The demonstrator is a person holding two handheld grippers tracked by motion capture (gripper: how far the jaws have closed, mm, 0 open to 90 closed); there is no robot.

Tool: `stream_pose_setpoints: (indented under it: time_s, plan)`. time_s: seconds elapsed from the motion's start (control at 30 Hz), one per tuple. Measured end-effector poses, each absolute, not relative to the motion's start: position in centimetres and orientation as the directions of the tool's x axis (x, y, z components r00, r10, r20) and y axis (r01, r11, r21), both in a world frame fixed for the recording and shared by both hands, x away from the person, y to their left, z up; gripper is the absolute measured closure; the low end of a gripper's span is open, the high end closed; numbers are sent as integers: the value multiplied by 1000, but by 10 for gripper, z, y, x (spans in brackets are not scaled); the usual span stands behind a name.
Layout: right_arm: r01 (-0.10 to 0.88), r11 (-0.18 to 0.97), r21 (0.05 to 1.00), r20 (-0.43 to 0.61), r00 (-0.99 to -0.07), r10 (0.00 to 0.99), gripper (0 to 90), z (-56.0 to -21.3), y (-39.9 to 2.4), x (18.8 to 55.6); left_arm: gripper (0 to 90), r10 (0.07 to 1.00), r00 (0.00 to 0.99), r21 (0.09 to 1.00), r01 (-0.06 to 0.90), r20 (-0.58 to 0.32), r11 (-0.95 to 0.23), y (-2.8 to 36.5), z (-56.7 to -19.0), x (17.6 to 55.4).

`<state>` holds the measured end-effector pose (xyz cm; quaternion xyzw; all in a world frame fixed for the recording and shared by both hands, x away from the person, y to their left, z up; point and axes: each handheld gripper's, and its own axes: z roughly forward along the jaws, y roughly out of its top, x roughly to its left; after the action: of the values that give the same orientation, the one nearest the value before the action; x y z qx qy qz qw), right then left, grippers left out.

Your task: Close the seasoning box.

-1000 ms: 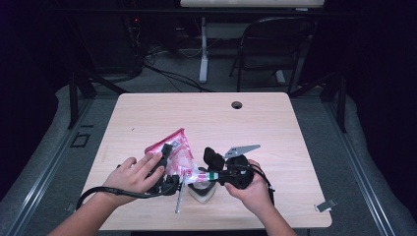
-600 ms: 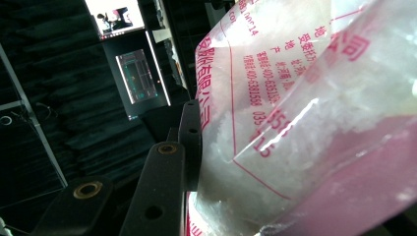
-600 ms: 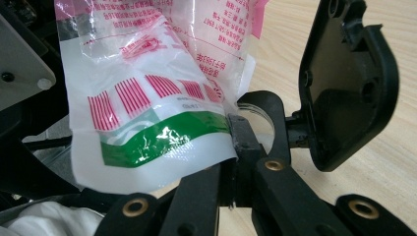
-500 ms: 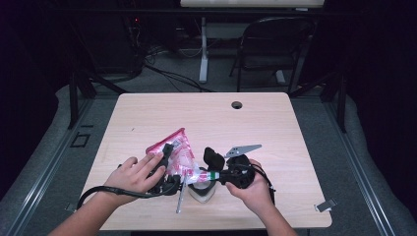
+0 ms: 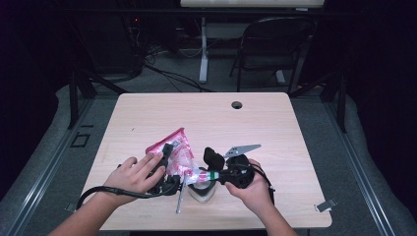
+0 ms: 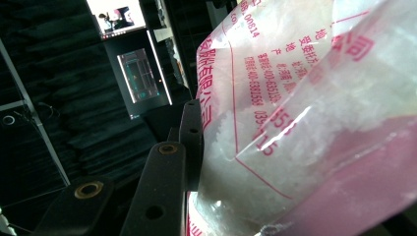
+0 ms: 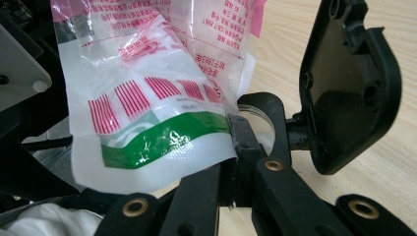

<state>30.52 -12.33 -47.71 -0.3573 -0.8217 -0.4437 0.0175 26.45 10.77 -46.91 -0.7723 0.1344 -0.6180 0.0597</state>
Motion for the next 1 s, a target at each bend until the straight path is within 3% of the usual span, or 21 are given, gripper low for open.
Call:
stream_pose_setpoints:
  time_s: [1.0]
  plan:
    - [602, 341, 722, 351, -743, 570, 900, -476, -125, 304, 733, -282, 180, -259, -144, 942, -955, 106, -465, 264]
